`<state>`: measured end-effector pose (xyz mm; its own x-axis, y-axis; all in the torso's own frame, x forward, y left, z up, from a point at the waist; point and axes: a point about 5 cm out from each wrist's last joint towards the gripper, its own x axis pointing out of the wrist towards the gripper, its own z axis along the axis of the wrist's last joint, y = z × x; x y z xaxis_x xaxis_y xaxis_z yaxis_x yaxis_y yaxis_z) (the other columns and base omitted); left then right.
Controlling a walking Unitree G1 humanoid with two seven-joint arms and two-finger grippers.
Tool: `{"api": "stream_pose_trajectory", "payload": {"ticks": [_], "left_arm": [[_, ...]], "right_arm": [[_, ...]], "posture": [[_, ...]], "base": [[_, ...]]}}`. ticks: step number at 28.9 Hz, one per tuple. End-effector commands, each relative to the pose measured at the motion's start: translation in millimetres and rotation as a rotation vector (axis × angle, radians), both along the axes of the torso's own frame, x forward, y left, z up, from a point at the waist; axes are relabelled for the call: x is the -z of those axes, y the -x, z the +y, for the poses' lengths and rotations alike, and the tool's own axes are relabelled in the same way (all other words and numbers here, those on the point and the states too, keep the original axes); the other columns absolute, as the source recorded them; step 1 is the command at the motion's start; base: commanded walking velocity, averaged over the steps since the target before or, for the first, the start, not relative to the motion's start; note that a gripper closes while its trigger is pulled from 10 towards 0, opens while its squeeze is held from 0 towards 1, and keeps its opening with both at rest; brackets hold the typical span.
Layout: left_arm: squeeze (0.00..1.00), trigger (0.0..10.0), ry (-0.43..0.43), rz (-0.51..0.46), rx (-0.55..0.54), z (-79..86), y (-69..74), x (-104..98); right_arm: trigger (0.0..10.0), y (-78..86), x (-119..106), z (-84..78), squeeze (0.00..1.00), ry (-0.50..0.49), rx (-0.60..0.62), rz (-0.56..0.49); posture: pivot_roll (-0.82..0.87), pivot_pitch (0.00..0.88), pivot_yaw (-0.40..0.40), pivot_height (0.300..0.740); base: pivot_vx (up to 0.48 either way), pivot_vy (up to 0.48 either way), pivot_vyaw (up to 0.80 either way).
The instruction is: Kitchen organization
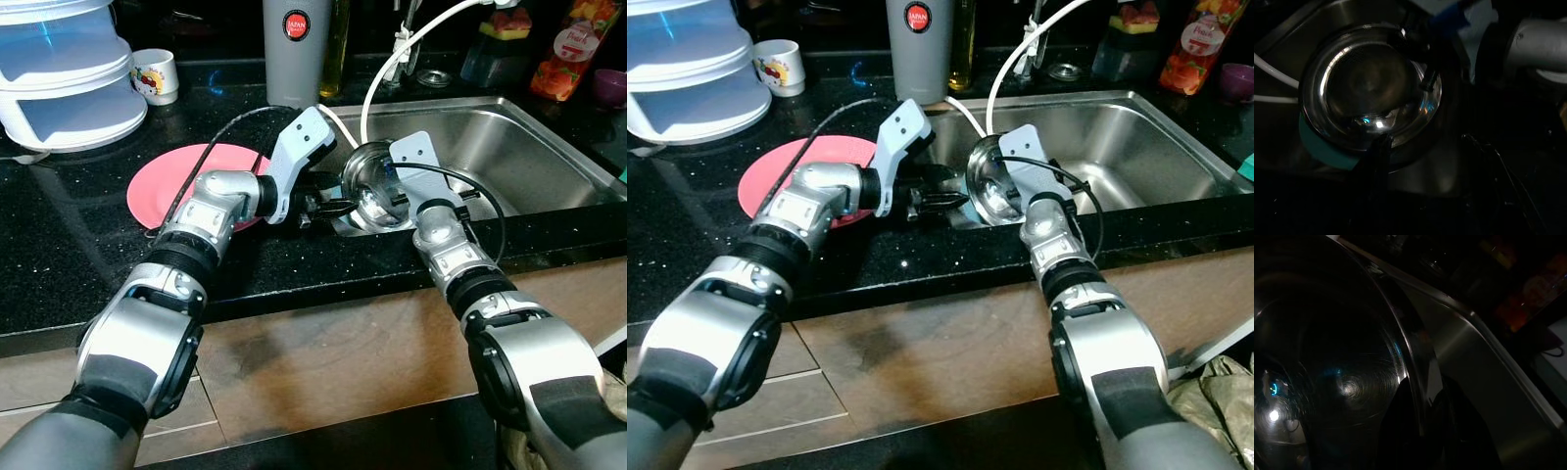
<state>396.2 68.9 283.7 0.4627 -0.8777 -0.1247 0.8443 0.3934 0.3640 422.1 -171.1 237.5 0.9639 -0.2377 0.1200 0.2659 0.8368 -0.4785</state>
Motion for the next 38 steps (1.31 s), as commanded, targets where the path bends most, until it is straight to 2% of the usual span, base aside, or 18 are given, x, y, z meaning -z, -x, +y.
{"api": "stream_pose_trajectory", "payload": {"ticks": [1,6,7,8,9,12,13,14,20,22,23,27,28,29,32,35,36,38], "left_arm": [[0.00,10.0,-0.030,0.002,0.002,1.6,0.2,3.6],[0.00,10.0,-0.031,-0.012,-0.009,2.4,-0.4,1.8],[0.00,10.0,-0.026,-0.013,-0.013,2.3,-0.6,1.5],[0.00,10.0,-0.023,-0.014,-0.015,2.1,-0.7,1.4],[0.00,10.0,-0.023,-0.016,-0.016,1.9,-0.7,1.5],[0.00,10.0,-0.024,-0.022,-0.014,1.2,-0.5,1.1],[0.00,10.0,-0.020,-0.032,-0.018,1.3,-0.5,-0.6],[0.00,10.0,-0.016,-0.045,-0.023,1.6,-0.6,-3.0],[0.00,10.0,-0.001,-0.171,-0.118,10.6,-1.8,-28.2],[0.00,10.0,-0.001,-0.171,-0.118,10.6,-1.8,-28.2],[0.00,10.0,0.033,-0.236,-0.192,22.4,-1.0,-45.2],[0.00,10.0,0.062,-0.326,-0.258,36.5,4.0,-63.2],[0.00,10.0,0.042,-0.424,-0.324,51.2,11.5,-75.1],[0.00,10.0,0.042,-0.424,-0.324,51.2,11.5,-75.1],[0.00,10.0,-0.010,-0.499,-0.401,68.9,22.0,-76.8],[0.00,10.0,-0.096,-0.530,-0.456,82.0,29.1,-64.6],[0.00,10.0,-0.096,-0.530,-0.456,82.0,29.1,-64.6],[0.00,10.0,-0.102,-0.514,-0.535,93.9,38.3,-48.3]], "right_arm": [[10.0,0.9,8.1,-1.5,0.00,-0.034,0.006,0.035],[10.0,0.6,7.8,-1.1,0.01,-0.058,0.000,0.041],[10.0,0.5,8.1,-0.8,0.07,-0.065,-0.003,0.044],[10.0,0.5,8.1,-0.6,0.71,-0.070,-0.004,0.044],[10.0,0.5,8.2,-0.4,1.00,-0.073,-0.004,0.045],[10.0,0.4,7.3,-0.5,1.00,-0.094,-0.004,0.039],[10.0,0.2,5.9,-0.7,0.78,-0.106,-0.004,0.032],[10.0,0.0,4.2,-1.0,0.00,-0.123,-0.006,0.025],[10.0,-1.9,-12.1,-1.8,0.00,-0.223,-0.041,-0.035],[10.0,-1.9,-12.1,-1.8,0.00,-0.223,-0.041,-0.035],[10.0,-2.6,-25.6,-0.9,0.00,-0.280,-0.088,-0.086],[10.0,-2.4,-41.2,0.6,0.00,-0.353,-0.162,-0.139],[10.0,-0.2,-54.2,4.1,0.00,-0.387,-0.247,-0.181],[10.0,-0.2,-54.2,4.1,0.00,-0.387,-0.247,-0.181],[10.0,3.4,-59.8,13.9,0.00,-0.431,-0.353,-0.180],[10.0,5.7,-54.9,24.6,0.00,-0.446,-0.408,-0.145],[10.0,5.7,-54.9,24.6,0.00,-0.446,-0.408,-0.145],[10.0,9.8,-46.9,30.3,0.00,-0.453,-0.423,-0.126]], "posture": [[0.07,0.218,-0.043,0.740],[0.07,0.220,-0.045,0.740],[0.07,0.219,-0.046,0.740],[0.07,0.219,-0.046,0.740],[0.07,0.216,-0.045,0.740],[0.07,0.215,-0.045,0.740],[0.07,0.212,-0.043,0.740],[0.06,0.209,-0.042,0.740],[0.06,0.201,-0.037,0.740],[0.06,0.201,-0.037,0.740],[0.06,0.200,-0.025,0.740],[0.06,0.194,-0.025,0.740],[0.06,0.191,-0.025,0.740],[0.06,0.191,-0.025,0.740],[0.06,0.187,-0.026,0.740],[0.06,0.187,-0.024,0.740],[0.06,0.187,-0.024,0.740],[0.05,0.189,-0.025,0.740]], "base": [[0.000,0.000,0.00],[0.000,0.000,0.00],[0.000,0.000,0.00],[0.000,0.000,0.00],[0.000,0.000,0.00],[0.000,0.000,0.00],[0.000,0.000,0.00],[0.000,0.000,0.00],[0.000,0.000,0.00],[0.000,0.000,0.00],[0.000,0.000,0.00],[0.000,0.000,0.00],[0.000,0.000,0.00],[0.000,0.000,0.00],[0.000,0.000,0.00],[0.000,0.000,0.00],[0.000,0.000,0.00],[0.000,0.000,0.00]]}}
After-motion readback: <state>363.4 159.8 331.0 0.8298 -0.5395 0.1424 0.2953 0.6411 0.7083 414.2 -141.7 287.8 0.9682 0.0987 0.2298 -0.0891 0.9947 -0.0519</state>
